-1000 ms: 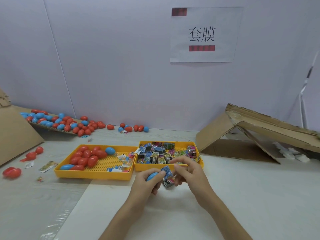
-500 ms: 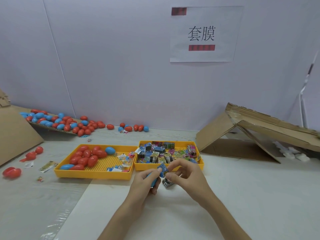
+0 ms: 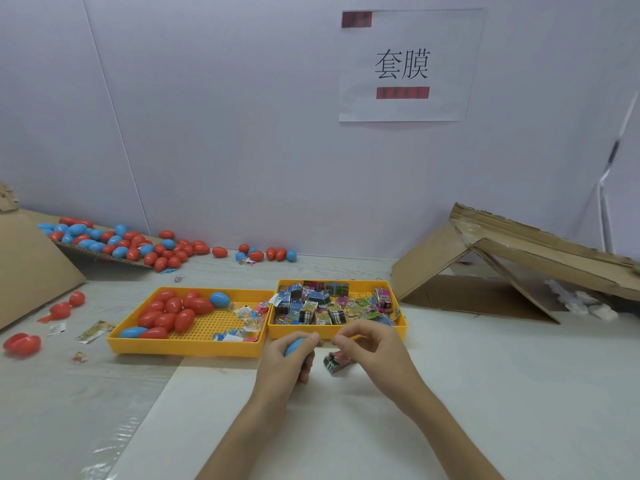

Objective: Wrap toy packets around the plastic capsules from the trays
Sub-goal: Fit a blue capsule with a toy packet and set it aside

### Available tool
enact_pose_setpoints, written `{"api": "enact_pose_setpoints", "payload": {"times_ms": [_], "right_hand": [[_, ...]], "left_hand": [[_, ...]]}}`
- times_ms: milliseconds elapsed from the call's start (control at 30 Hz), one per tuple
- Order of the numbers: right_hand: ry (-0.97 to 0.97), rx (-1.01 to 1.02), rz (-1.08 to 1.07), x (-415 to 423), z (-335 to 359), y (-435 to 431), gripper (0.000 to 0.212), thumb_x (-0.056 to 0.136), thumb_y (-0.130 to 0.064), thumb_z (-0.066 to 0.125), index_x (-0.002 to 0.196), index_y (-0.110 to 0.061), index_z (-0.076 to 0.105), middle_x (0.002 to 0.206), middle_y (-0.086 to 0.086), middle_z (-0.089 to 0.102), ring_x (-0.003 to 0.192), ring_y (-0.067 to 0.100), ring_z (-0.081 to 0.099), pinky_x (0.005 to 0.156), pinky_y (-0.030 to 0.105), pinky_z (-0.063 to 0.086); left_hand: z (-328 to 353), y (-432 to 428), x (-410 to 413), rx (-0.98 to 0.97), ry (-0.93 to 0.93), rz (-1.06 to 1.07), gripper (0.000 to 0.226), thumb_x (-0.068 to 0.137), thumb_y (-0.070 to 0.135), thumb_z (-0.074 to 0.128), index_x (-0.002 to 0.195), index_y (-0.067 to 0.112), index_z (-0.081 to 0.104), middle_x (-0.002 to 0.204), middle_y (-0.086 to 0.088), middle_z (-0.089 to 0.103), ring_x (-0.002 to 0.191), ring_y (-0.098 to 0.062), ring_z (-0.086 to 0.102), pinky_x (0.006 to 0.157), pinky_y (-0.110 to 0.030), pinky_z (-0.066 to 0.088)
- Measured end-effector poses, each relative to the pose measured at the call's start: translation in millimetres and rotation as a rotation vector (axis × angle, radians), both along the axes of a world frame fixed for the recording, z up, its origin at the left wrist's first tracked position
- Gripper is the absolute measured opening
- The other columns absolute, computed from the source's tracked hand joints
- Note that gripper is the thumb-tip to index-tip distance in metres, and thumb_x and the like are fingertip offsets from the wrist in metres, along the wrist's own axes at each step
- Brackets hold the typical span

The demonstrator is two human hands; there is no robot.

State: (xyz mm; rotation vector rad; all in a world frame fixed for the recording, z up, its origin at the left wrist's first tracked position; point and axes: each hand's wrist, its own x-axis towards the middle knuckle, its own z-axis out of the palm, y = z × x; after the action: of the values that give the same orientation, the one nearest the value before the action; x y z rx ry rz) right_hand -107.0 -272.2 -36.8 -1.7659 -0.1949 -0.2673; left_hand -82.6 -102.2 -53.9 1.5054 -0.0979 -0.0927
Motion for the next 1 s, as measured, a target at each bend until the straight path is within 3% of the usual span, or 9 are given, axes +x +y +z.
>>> {"api": "enact_pose_setpoints", "payload": {"times_ms": [100,267,367,467,567,667,767,900,1000], "right_hand": [[-0.094,-0.218,-0.185,3,-5,-4,0.020,0.091,-0.012,0.071,0.080,-0.028,0.071,0.081,-0.015,0.070,0.071,0.007,0.066,0.064,0.017,0.049],[-0.134,-0.313,-0.197,4,-11,-6,0.024,0.091,-0.012,0.070,0.077,-0.033,0.068,0.082,-0.019,0.068,0.074,0.007,0.063,0.063,0.013,0.044],[-0.130,-0.366,-0.146,4,-13,-1,0.022,0.090,-0.014,0.069,0.077,-0.031,0.068,0.083,-0.018,0.067,0.076,0.008,0.062,0.063,0.013,0.044],[-0.119,-0.386,-0.128,4,-14,-1,0.018,0.090,-0.015,0.070,0.078,-0.030,0.068,0.084,-0.019,0.066,0.077,0.009,0.061,0.063,0.013,0.044],[-0.124,-0.386,-0.140,4,-13,-3,0.020,0.090,-0.014,0.070,0.078,-0.030,0.068,0.083,-0.019,0.066,0.075,0.008,0.061,0.062,0.013,0.043],[-0.139,-0.354,-0.146,3,-10,-3,0.020,0.090,-0.012,0.070,0.082,-0.030,0.069,0.081,-0.018,0.067,0.075,0.007,0.063,0.061,0.012,0.043],[-0.168,-0.315,-0.125,1,-8,-2,0.018,0.086,-0.010,0.074,0.093,-0.027,0.072,0.092,-0.014,0.069,0.080,0.008,0.066,0.062,0.016,0.046],[-0.131,-0.264,-0.086,0,-5,0,0.029,0.083,-0.018,0.080,0.106,-0.032,0.069,0.102,-0.016,0.068,0.090,0.006,0.066,0.069,0.016,0.048],[-0.025,-0.129,-0.038,0,-1,-1,0.024,0.085,-0.021,0.080,0.106,-0.030,0.069,0.094,-0.013,0.071,0.084,0.013,0.070,0.075,0.031,0.057]], "left_hand": [[-4,4,5,0.085,-0.084,0.218,0.017,0.095,0.027,0.069,0.080,0.021,0.073,0.056,0.011,0.056,0.054,-0.007,0.049,0.051,-0.015,0.040],[-17,11,4,0.918,-0.239,0.367,0.012,0.090,0.052,0.064,0.100,0.045,0.065,0.094,0.022,0.067,0.092,-0.006,0.062,0.066,-0.027,0.043],[-18,9,6,1.034,-0.261,0.327,0.020,0.089,0.055,0.063,0.107,0.049,0.068,0.100,0.020,0.070,0.096,-0.010,0.064,0.066,-0.027,0.041],[-17,10,6,1.045,-0.283,0.332,0.012,0.090,0.052,0.065,0.099,0.047,0.072,0.094,0.020,0.070,0.090,-0.009,0.064,0.069,-0.027,0.049],[-16,9,5,0.994,-0.278,0.328,0.007,0.090,0.046,0.066,0.088,0.045,0.072,0.086,0.022,0.069,0.084,-0.005,0.062,0.068,-0.026,0.051],[-13,8,8,0.562,-0.266,0.173,0.015,0.089,0.036,0.073,0.075,0.040,0.075,0.078,0.023,0.071,0.078,0.000,0.064,0.065,-0.018,0.049],[-3,8,5,0.210,-0.191,0.018,0.013,0.085,0.041,0.075,0.078,0.031,0.078,0.058,0.011,0.060,0.052,-0.003,0.049,0.052,-0.018,0.040],[3,10,4,0.041,-0.089,-0.064,0.033,0.079,0.051,0.070,0.079,0.018,0.075,0.058,-0.001,0.043,0.050,-0.011,0.033,0.047,-0.023,0.027],[6,9,1,0.039,-0.087,-0.102,0.034,0.086,0.046,0.068,0.065,0.018,0.068,0.059,-0.003,0.042,0.051,-0.012,0.033,0.049,-0.024,0.028]]}}
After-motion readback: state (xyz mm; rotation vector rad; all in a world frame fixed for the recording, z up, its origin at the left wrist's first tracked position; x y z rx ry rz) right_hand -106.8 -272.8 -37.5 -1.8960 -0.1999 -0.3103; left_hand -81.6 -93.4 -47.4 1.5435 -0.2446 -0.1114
